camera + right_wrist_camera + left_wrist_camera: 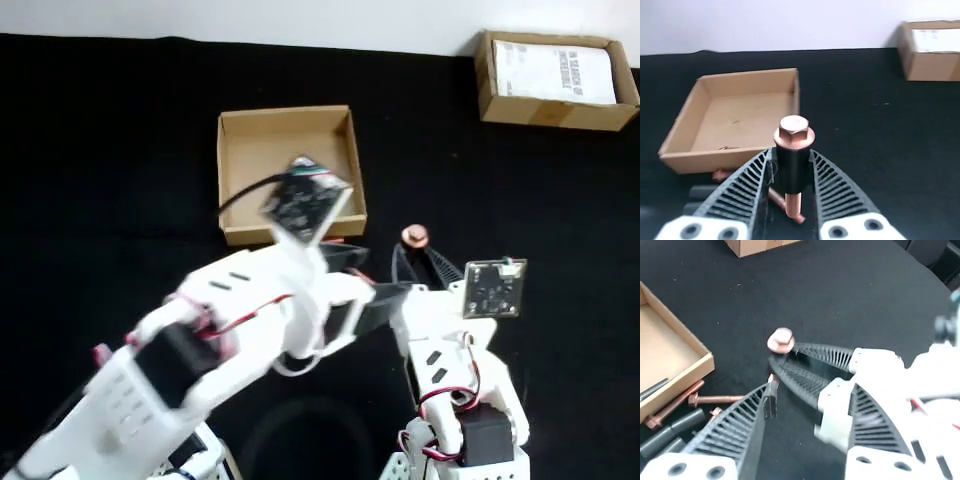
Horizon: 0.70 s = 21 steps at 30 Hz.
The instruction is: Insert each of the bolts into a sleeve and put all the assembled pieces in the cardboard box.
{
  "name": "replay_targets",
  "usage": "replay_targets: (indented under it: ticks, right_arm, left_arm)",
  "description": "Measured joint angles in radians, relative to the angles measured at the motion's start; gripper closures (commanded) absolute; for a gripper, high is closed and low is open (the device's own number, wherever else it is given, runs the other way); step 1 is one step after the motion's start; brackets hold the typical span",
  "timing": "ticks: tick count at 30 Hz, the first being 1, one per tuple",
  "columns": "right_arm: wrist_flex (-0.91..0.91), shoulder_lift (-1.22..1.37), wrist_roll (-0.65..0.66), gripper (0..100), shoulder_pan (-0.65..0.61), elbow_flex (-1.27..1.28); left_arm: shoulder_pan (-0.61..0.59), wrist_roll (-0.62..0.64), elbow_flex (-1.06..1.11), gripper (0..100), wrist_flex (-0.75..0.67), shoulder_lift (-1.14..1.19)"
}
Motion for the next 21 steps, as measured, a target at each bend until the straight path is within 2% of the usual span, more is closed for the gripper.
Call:
replay_targets:
  ticks: [4,7,12,21]
  right_arm:
    - [0.0,0.017,0.0,99.2,0.012,-0.018]
    - [0.0,0.094,0.0,99.2,0.017,-0.095]
    - [0.0,0.307,-0.015,99.2,0.02,-0.304]
    - [-0.002,0.778,-0.011,99.2,0.02,-0.562]
  left_arm:
    - [-0.11,-0.106,0.0,100,0.017,-0.147]
    - [-0.222,-0.169,0.0,98,0.02,-0.244]
    - [-0.374,-0.189,0.044,99,0.023,-0.381]
    - [-0.663,-0.189,0.44,99,0.023,-0.736]
